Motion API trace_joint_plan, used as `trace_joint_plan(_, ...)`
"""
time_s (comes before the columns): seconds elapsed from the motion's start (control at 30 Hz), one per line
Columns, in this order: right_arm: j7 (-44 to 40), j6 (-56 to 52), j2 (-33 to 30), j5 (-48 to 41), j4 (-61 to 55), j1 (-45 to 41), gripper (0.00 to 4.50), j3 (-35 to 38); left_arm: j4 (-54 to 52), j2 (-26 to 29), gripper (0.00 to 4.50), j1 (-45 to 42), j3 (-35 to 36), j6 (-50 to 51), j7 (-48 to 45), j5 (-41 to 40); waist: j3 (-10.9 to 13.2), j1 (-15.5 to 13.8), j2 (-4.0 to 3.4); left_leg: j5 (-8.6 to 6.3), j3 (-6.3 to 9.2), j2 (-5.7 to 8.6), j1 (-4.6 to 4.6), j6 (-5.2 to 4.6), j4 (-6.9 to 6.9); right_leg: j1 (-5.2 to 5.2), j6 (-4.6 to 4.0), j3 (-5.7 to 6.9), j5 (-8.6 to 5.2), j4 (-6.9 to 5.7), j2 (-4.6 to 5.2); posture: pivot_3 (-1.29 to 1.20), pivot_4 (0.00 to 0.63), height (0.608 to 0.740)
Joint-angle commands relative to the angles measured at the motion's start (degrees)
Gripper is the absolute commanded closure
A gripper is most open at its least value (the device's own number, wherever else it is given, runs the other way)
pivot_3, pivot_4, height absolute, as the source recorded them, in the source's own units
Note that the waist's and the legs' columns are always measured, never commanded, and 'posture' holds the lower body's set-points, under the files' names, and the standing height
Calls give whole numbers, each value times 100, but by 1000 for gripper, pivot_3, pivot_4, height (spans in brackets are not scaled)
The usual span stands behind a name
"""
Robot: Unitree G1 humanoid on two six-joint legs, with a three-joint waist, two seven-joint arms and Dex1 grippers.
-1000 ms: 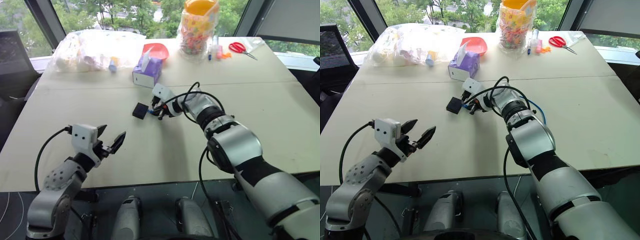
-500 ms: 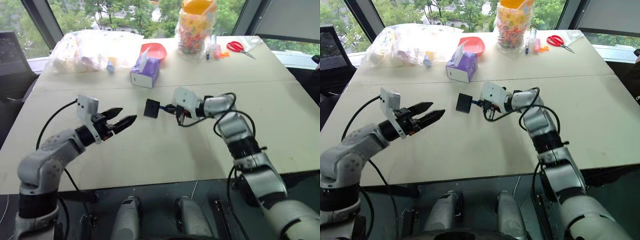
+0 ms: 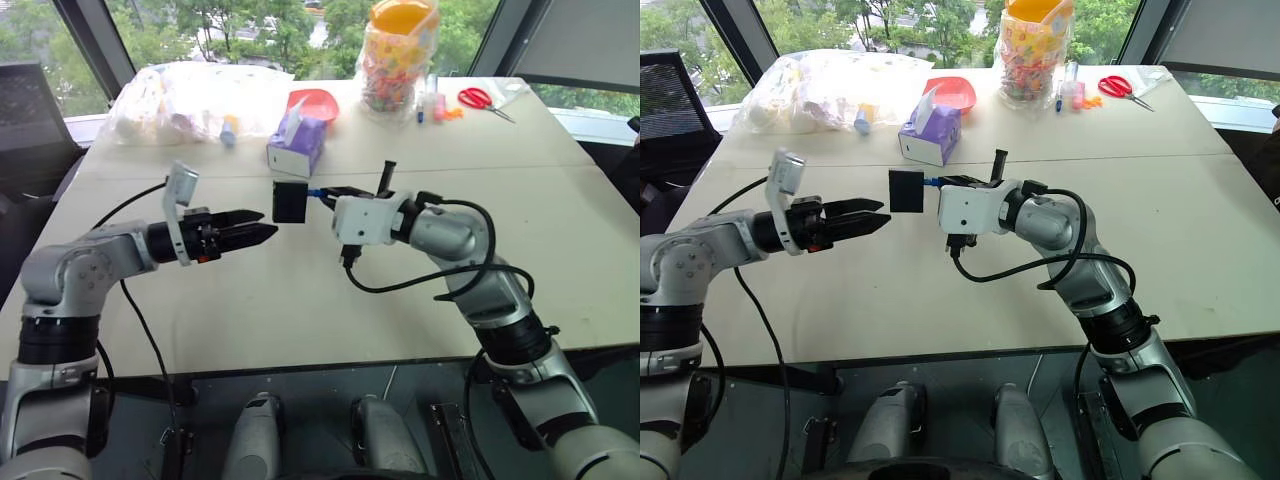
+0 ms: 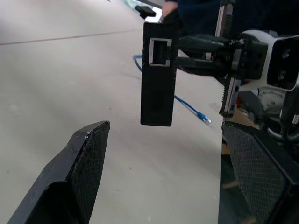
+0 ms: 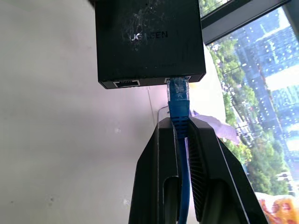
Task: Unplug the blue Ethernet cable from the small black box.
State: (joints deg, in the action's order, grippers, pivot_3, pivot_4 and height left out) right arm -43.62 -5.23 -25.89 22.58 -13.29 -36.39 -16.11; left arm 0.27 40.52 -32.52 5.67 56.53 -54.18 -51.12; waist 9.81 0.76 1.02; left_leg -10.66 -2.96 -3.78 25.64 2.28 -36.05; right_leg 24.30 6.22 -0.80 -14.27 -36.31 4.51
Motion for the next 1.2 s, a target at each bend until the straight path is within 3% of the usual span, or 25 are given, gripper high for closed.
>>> trace_joint_plan(0.03,-39,85,-39,-155,-380,-35,4429,9,174,15,455,-258,-20,-198,-274,181,0,23,0,0,0,-1,-1,0,2,2,0,0,0,0,-1,0,150,735)
trace_joint_plan(0.43,-312,88,-248,-347,-587,14,4429,-50,711,-328,455,-804,-192,-392,-628,566,2,-4,4,0,1,0,2,-1,-4,-1,1,-2,0,-1,-1,0,150,735)
trace_joint_plan(0.53,-344,99,-267,-359,-574,5,4500,-70,715,-392,1354,-788,-220,-437,-660,650,2,-4,4,1,1,0,3,-1,-3,0,1,-2,0,-1,-1,0,150,735)
trace_joint_plan(0.73,-371,149,-276,-380,-454,-112,4500,-86,683,-424,4009,-709,-251,-458,-783,753,2,-8,4,1,1,0,3,-2,-5,0,1,-2,0,-1,-1,0,150,735)
trace_joint_plan(0.9,-548,-282,-70,-1110,-378,-186,4500,266,580,-322,4009,-525,-353,-881,-1085,1019,2,-3,4,1,1,0,2,-2,-4,0,1,-2,0,-1,-1,0,150,735)
trace_joint_plan(1.07,-1628,-2388,-189,-3181,-240,-457,4500,1116,487,-177,4009,-325,-350,-1269,-1508,1140,2,-11,4,1,1,-1,3,-2,-5,-1,1,-3,0,-1,-1,0,150,735)
trace_joint_plan(1.2,-2203,-4057,-471,-4597,245,-807,2853,1646,498,-80,4009,-316,-399,-1327,-1693,1166,3,-17,4,0,1,-2,2,-3,-7,-5,-1,-4,0,-1,1,0,150,735)
